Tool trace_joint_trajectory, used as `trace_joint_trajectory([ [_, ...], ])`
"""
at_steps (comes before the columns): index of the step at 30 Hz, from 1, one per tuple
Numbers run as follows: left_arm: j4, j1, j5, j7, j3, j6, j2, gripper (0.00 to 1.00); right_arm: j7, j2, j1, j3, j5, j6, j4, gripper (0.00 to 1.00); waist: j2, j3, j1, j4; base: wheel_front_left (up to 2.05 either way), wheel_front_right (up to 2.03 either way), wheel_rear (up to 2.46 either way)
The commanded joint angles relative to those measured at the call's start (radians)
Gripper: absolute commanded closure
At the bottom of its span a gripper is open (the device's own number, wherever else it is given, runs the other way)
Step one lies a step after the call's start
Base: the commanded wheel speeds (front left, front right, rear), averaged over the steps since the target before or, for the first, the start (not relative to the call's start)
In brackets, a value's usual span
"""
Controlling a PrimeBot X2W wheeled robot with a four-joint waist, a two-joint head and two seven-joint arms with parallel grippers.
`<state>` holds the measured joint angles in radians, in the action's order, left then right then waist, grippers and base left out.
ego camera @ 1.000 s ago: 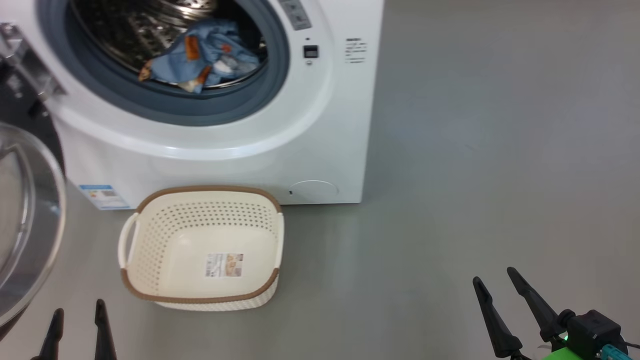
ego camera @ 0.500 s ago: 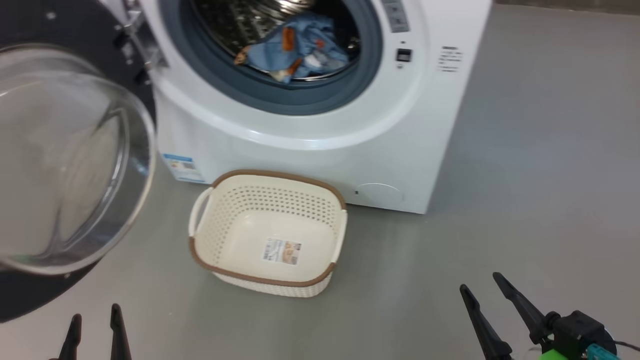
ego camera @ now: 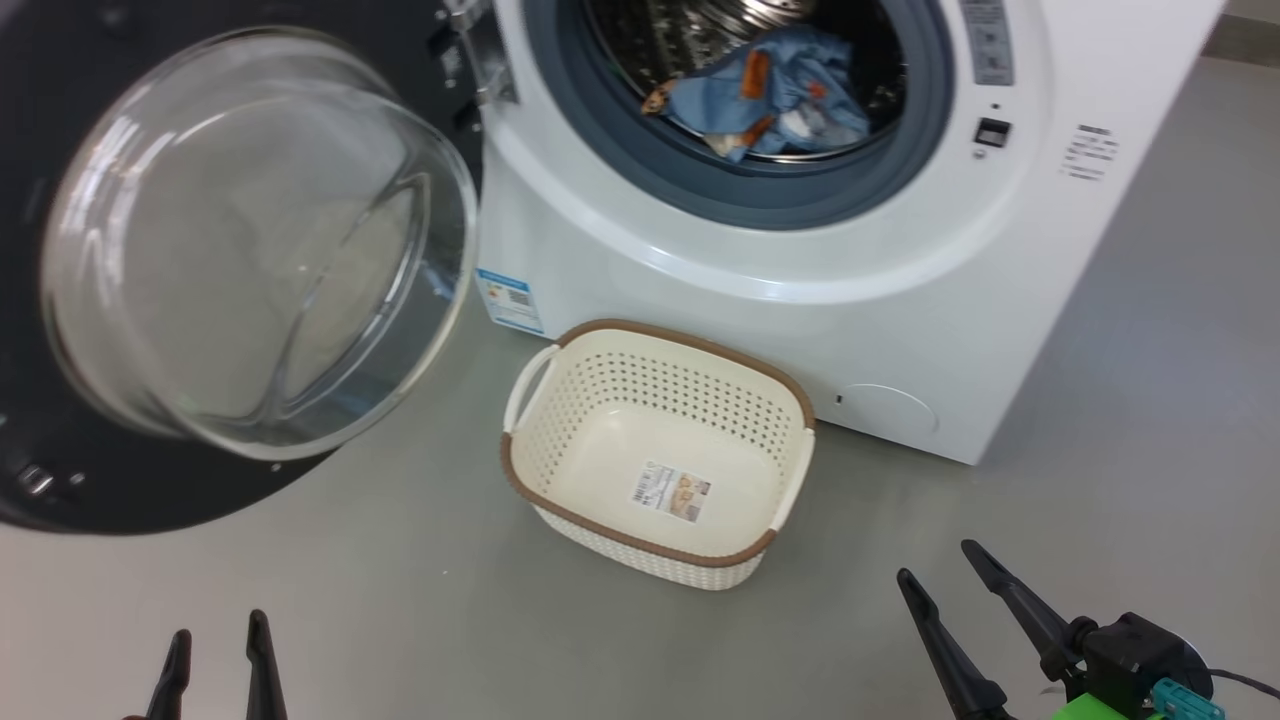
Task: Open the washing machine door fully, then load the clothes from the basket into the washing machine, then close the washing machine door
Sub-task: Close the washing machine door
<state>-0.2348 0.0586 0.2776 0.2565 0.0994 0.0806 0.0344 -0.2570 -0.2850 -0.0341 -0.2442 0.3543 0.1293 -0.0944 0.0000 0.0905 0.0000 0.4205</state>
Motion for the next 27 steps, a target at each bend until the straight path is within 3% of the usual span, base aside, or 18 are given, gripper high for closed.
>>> trace_joint_trajectory([
  [1,0.017,-0.003,0.005,0.005,0.028,-0.012,0.016,0.0,-0.005,-0.017,0.033,-0.022,0.008,0.001,0.02,0.0,0.0,-0.005,0.0,0.047,0.0,0.0,0.0],
  [8,0.023,0.009,0.022,0.005,0.011,-0.024,0.016,0.0,-0.005,-0.017,0.041,-0.042,0.011,0.001,0.015,0.0,0.0,-0.013,0.0,0.096,0.0,0.0,0.0],
  [23,0.077,0.016,0.076,0.005,0.018,-0.044,0.016,0.0,-0.005,-0.03,0.094,-0.088,0.023,0.001,0.0,0.0,0.0,0.003,0.0,0.105,0.0,0.0,0.0],
  [24,0.088,0.01,0.081,0.005,0.027,-0.04,0.016,0.19,-0.005,-0.029,0.094,-0.086,0.023,0.001,0.0,0.0,0.0,0.004,0.0,0.104,0.0,0.0,0.0],
  [25,0.103,0.001,0.083,0.005,0.041,-0.036,0.016,0.66,-0.005,-0.027,0.093,-0.083,0.023,0.001,0.0,0.0,0.0,0.004,0.0,0.104,0.0,0.0,0.0],
  [26,0.121,-0.01,0.087,0.005,0.058,-0.03,0.016,0.92,-0.005,-0.026,0.09,-0.08,0.022,0.001,0.001,0.0,0.0,0.006,0.0,0.104,0.0,0.0,0.0],
  [27,0.139,-0.024,0.09,0.005,0.077,-0.023,0.016,1.0,-0.005,-0.026,0.088,-0.078,0.021,0.001,0.002,0.0,0.0,0.007,0.0,0.104,0.0,0.0,0.0],
])
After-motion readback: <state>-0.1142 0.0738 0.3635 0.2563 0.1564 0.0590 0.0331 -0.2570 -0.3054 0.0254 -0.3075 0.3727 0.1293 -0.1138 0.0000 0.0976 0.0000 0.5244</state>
